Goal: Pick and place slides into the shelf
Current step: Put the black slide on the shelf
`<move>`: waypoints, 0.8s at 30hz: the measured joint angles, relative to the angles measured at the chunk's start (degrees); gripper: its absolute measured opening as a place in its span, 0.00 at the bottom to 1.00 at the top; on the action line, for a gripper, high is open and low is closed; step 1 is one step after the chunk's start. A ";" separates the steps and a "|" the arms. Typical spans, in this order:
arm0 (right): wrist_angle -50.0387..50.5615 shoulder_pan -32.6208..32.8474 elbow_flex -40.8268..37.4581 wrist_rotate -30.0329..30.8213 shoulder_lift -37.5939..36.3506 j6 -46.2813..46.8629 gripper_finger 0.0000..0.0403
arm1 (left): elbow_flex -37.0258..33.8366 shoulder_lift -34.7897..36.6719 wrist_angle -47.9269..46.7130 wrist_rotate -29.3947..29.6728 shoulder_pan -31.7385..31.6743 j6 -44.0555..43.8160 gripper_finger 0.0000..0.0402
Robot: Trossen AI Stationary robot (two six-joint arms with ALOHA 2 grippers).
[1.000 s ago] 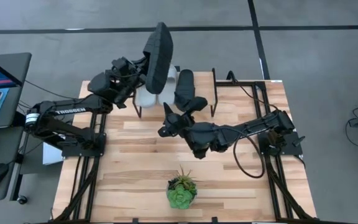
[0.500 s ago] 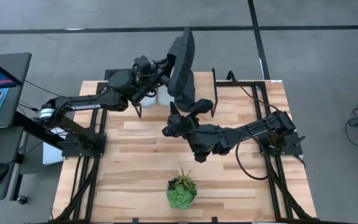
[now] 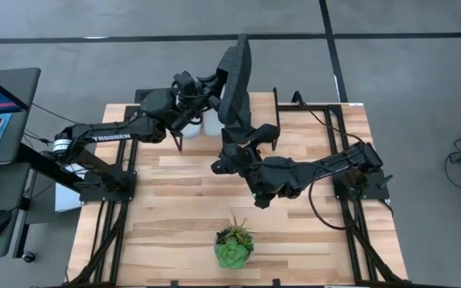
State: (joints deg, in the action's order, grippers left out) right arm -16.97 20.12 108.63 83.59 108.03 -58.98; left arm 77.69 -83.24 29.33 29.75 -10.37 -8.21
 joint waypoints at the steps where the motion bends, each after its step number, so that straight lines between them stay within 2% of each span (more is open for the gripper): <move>1: -0.15 0.00 0.57 -0.45 -0.01 -0.04 0.62 | 0.00 0.00 0.01 0.16 0.00 -0.02 0.00; 13: -0.19 -0.37 3.81 -5.83 -0.04 -0.96 0.62 | 0.00 0.00 0.01 0.18 0.00 -0.02 0.00; 24: 0.65 -1.22 3.81 -7.08 0.00 0.67 0.62 | -0.02 -0.02 -0.08 0.29 0.00 -0.61 0.00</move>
State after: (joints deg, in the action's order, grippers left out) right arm -16.32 18.90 112.44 76.51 108.03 -58.31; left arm 77.67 -83.26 29.26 30.04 -10.37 -8.82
